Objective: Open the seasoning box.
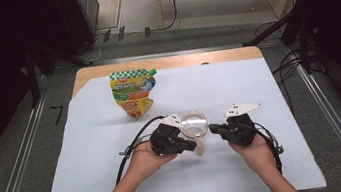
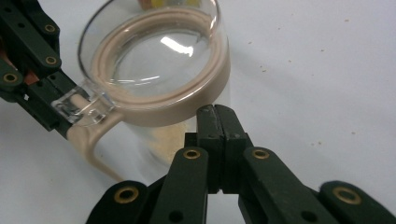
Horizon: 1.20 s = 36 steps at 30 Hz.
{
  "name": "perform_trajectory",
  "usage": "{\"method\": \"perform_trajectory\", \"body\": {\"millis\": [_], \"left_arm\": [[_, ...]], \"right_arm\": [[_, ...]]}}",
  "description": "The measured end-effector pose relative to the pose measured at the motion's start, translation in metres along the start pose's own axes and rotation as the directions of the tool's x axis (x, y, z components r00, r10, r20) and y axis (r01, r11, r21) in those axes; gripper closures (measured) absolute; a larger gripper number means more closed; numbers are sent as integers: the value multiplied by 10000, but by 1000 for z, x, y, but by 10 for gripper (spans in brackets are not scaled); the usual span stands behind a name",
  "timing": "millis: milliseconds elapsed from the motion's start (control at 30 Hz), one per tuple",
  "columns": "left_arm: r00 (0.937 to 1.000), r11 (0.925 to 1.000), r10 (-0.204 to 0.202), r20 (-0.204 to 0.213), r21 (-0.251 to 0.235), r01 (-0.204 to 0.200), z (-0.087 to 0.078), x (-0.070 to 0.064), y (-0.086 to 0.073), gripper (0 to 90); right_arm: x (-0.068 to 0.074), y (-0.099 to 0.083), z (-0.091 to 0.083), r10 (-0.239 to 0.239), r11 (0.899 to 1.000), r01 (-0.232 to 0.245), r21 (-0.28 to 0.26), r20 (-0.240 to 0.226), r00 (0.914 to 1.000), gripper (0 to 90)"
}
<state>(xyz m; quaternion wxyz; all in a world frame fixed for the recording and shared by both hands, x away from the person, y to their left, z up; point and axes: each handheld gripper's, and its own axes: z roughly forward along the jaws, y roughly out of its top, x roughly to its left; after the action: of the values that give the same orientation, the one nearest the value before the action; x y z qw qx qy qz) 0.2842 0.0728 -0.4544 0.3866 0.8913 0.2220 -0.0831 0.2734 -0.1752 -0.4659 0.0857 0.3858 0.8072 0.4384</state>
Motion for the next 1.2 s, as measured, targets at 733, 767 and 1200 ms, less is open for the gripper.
{"method": "perform_trajectory", "body": {"millis": [733,767,1200], "left_arm": [[9979,9966,-435,-488,-723,399,-55,15,-12,597],[9976,9962,-478,-510,-745,440,-56,17,-13,593],[9973,9965,-400,-613,-763,353,-56,21,-15,519]], "right_arm": [[70,-14,-23,-467,9982,428,-422,-966,9942,900],[73,-14,-20,-541,9979,501,-412,-1024,9933,900],[81,-18,16,-751,9968,764,216,-571,9955,900]]}}
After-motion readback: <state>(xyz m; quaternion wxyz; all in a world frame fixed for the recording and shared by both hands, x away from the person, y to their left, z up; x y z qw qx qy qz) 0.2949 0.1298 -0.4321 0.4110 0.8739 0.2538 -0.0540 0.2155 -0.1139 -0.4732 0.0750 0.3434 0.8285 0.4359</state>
